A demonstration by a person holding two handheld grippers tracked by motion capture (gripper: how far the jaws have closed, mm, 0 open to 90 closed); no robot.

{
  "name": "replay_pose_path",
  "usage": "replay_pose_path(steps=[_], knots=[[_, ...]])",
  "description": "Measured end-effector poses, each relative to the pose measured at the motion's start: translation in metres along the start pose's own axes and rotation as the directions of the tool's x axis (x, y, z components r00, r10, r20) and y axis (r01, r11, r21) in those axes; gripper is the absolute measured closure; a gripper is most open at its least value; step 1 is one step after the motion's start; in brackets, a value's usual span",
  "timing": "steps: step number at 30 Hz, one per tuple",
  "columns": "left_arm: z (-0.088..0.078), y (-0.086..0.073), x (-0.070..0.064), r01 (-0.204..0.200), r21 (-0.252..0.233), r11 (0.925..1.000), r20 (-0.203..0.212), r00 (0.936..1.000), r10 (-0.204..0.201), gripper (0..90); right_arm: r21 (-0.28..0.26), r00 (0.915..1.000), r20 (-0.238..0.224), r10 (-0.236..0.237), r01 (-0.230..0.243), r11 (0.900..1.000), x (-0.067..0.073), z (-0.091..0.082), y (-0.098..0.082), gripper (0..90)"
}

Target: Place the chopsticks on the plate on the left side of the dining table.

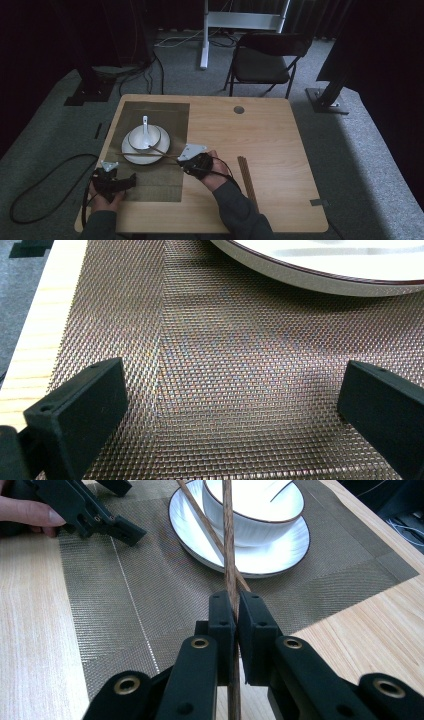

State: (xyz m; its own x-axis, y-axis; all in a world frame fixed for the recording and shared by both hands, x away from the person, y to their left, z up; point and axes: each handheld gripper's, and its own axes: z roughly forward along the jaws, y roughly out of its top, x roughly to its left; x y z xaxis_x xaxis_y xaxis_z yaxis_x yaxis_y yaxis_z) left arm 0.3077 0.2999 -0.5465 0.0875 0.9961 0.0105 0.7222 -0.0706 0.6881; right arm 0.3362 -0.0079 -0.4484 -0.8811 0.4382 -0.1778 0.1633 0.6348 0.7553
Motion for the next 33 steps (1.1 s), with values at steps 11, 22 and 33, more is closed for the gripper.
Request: replay_pose_path(steps=[11,22,33], knots=[[0.000,0.000,0.000,0.000,0.000,1.0000,0.000,1.0000,0.000,0.1,-0.001,0.9998,-0.009,-0.020,0.020,1.000,0.001,0.004,0.006,85.1],[0.000,0.000,0.000,-0.001,0.001,1.0000,0.000,1.0000,0.001,0.1,0.001,0.9993,-0.021,-0.033,0.033,0.999,0.002,0.012,0.009,85.1],[0.000,0.000,0.000,0.000,0.000,1.0000,0.000,1.0000,0.000,0.1,0.004,0.9978,-0.028,-0.060,0.060,0.998,0.001,0.019,0.019,85.1]])
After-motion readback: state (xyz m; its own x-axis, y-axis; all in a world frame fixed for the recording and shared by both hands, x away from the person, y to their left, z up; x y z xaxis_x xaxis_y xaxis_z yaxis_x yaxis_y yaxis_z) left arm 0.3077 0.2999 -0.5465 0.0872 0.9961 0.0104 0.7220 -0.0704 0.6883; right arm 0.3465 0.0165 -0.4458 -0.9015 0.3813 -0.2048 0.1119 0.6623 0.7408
